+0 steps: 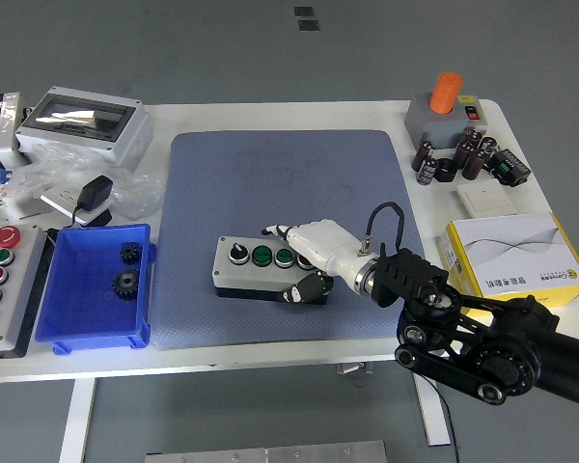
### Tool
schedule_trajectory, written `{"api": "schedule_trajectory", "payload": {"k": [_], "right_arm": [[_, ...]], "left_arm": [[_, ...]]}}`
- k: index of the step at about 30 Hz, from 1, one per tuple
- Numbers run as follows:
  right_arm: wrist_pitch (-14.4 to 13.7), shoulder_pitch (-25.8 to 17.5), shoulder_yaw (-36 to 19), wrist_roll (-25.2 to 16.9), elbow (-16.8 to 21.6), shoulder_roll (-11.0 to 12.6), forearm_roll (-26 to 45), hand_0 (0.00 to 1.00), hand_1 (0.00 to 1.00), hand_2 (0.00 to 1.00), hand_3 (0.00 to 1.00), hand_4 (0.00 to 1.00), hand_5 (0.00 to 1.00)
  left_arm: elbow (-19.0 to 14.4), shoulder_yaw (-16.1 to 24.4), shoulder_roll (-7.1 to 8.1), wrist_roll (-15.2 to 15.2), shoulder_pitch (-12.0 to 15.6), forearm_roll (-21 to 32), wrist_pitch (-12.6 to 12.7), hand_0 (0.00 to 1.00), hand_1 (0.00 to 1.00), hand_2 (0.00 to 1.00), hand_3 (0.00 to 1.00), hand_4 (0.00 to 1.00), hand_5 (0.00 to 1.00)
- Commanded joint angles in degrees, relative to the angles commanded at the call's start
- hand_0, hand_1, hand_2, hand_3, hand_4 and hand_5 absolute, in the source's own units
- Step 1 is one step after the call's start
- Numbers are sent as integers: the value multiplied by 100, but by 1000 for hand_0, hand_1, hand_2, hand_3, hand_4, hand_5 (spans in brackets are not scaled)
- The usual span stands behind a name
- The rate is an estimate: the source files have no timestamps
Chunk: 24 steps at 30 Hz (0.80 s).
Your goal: Pick up the button,place it on the desk,press the button,press the button
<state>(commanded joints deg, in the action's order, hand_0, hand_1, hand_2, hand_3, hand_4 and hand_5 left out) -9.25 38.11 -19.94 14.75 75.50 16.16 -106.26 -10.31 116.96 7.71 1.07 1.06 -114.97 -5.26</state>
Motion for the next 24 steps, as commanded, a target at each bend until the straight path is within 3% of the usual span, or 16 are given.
{"api": "schedule_trajectory", "payload": {"k": [5,6,11,12,17,18,23,24], "right_arm": [[-239,-11,49,-20,-47,-18,67,610,681,752,932,922,244],[-264,-13,58,-22,-55,-20,71,508,528,544,774,740,81],[-326,-21,132,0,-123,-36,45,508,528,544,774,740,81],[-336,-20,145,3,-136,-38,49,369,410,412,543,634,75],[-413,3,163,27,-199,-44,48,369,410,412,543,634,75],[-429,10,160,29,-206,-45,48,310,374,366,384,624,50],[-650,144,-41,89,-395,-114,78,310,374,366,384,624,50],[-699,181,-102,109,-466,-141,98,268,349,344,331,544,38]], "left_arm": [[0,-18,-2,-3,3,19,0,736,742,592,591,526,169],[0,-23,-2,-3,3,24,1,736,741,592,592,530,169],[0,-44,-4,0,1,48,1,736,741,592,592,530,169],[0,-51,-5,0,0,54,1,737,742,593,593,535,169],[0,-67,-2,1,-4,72,3,737,742,593,593,535,169],[0,-67,-1,1,-4,73,4,737,742,594,594,541,172],[0,-59,6,-2,-5,60,4,737,742,594,594,541,172],[0,-57,7,-3,-6,56,3,737,742,595,596,544,169]]}}
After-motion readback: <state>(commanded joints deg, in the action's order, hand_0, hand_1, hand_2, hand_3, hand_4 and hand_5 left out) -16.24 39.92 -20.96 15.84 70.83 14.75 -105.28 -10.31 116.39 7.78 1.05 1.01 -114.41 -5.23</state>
